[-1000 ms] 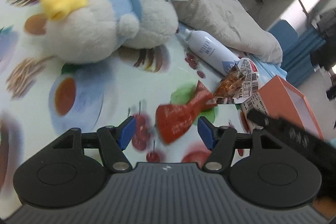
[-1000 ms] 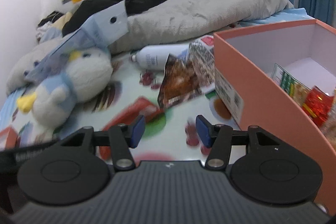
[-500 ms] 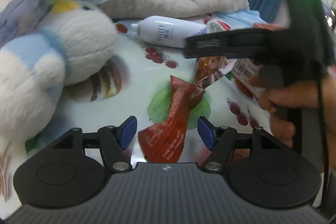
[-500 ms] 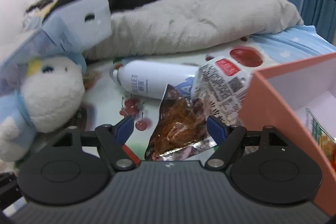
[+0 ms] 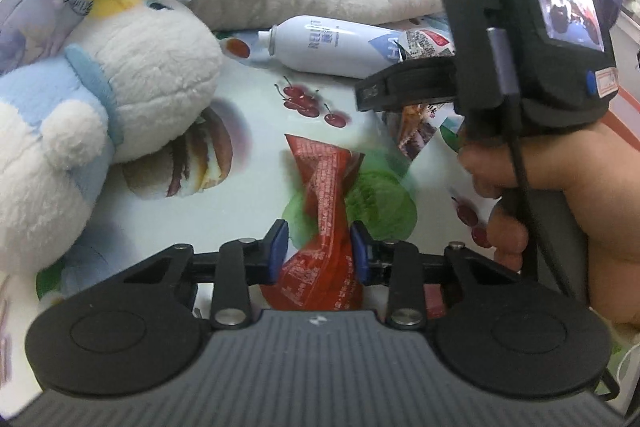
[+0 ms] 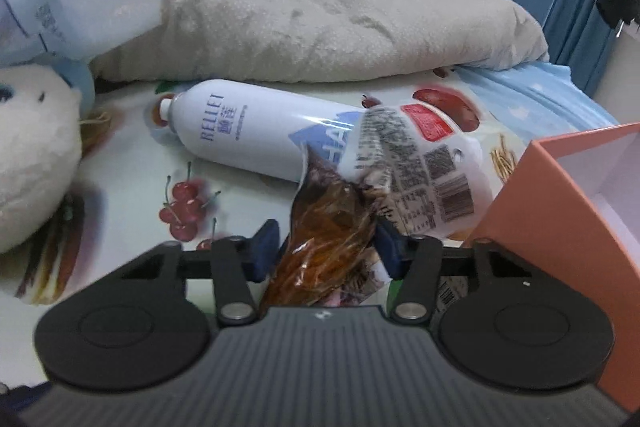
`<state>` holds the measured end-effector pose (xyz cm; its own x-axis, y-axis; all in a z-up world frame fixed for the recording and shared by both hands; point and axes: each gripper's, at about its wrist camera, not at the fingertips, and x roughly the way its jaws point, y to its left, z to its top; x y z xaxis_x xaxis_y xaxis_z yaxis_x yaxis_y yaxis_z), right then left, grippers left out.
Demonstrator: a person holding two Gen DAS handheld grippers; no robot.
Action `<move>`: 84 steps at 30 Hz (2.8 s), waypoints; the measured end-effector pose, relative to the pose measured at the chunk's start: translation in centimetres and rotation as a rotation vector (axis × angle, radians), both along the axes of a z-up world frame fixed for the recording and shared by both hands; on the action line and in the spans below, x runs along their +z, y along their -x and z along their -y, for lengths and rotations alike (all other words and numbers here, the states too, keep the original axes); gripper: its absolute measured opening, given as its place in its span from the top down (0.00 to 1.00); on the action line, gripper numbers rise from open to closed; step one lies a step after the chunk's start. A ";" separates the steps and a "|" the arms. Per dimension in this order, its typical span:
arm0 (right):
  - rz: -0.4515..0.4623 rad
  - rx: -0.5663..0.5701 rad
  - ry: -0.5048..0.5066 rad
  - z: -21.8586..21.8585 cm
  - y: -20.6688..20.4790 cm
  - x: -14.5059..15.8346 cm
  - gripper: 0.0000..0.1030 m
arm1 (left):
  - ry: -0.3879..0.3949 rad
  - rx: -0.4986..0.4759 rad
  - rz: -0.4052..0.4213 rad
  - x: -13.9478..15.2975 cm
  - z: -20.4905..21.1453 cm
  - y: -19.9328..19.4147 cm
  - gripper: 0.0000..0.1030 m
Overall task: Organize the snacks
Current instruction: 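Grasp the red foil packet with left tool while right tool grasps brown translucent snack bag, then lift both held snacks and carry them over the deep pink box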
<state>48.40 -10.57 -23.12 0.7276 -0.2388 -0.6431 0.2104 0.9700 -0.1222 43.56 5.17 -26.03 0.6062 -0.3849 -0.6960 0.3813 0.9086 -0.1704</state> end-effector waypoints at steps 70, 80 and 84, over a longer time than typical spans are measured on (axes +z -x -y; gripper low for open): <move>-0.014 0.504 -0.219 5.1 27.9 8.7 0.60 | 0.174 0.482 -0.059 9.6 -1.1 21.5 0.73; 0.067 0.504 -0.253 7.0 27.9 13.3 0.60 | 0.187 0.463 0.030 15.0 -0.7 20.9 0.73; 0.100 0.488 -0.258 8.4 27.8 14.7 0.60 | 0.192 0.433 0.060 17.1 0.6 20.1 0.73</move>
